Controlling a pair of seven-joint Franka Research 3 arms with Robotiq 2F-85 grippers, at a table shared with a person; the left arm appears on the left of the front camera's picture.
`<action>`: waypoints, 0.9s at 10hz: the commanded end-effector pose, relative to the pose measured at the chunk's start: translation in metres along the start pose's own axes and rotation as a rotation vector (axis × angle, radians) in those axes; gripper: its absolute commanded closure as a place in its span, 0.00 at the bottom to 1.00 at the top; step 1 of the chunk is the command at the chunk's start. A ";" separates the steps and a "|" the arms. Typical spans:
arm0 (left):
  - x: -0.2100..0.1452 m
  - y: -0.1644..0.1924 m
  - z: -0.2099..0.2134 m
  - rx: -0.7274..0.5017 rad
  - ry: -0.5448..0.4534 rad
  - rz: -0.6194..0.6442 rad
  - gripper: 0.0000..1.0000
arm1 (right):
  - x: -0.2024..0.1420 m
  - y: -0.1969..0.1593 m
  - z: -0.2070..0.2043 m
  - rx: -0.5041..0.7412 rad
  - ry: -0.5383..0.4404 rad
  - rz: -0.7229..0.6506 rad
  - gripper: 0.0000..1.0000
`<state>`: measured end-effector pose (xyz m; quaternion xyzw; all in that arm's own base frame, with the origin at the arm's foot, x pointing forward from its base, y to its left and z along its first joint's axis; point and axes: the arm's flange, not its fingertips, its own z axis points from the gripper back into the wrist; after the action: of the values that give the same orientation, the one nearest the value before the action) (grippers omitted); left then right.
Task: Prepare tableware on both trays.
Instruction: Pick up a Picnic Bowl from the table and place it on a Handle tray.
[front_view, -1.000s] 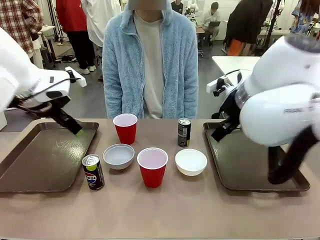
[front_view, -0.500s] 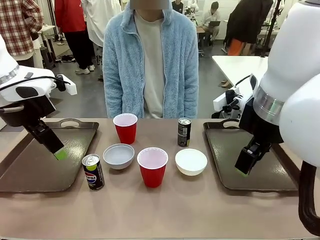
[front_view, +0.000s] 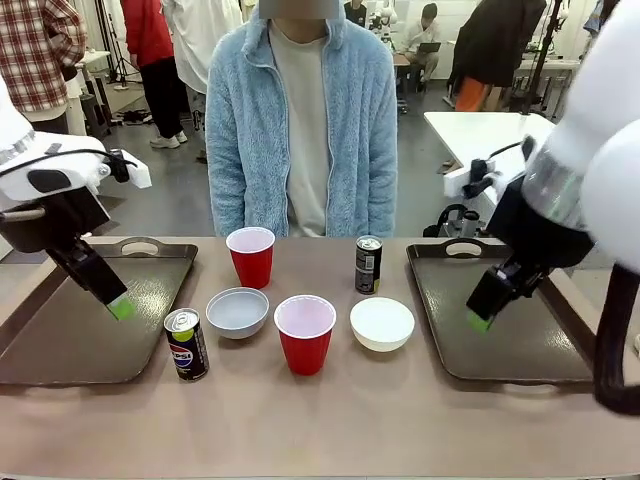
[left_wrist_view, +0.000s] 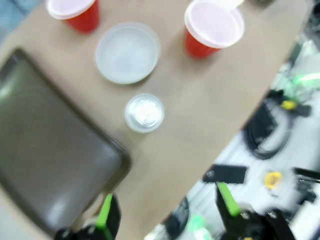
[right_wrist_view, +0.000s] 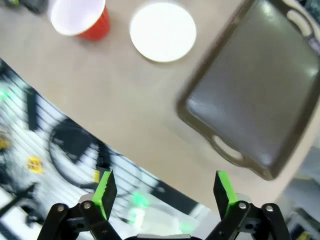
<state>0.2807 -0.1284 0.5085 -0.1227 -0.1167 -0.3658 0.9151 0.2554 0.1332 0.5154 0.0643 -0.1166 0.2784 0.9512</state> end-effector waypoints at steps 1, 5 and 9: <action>-0.025 0.040 0.031 -0.358 -0.184 0.016 0.00 | -0.050 -0.060 0.004 0.313 -0.211 -0.199 0.00; -0.097 0.137 0.051 -0.651 -0.510 0.223 0.00 | -0.133 -0.153 0.007 0.542 -0.352 -0.488 0.00; -0.149 0.195 0.036 -0.708 -0.535 0.433 0.00 | -0.176 -0.198 -0.021 0.657 -0.306 -0.606 0.00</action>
<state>0.2995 0.1166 0.4709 -0.5363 -0.1944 -0.1438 0.8086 0.2380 -0.1455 0.4794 0.4149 -0.1427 -0.0081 0.8986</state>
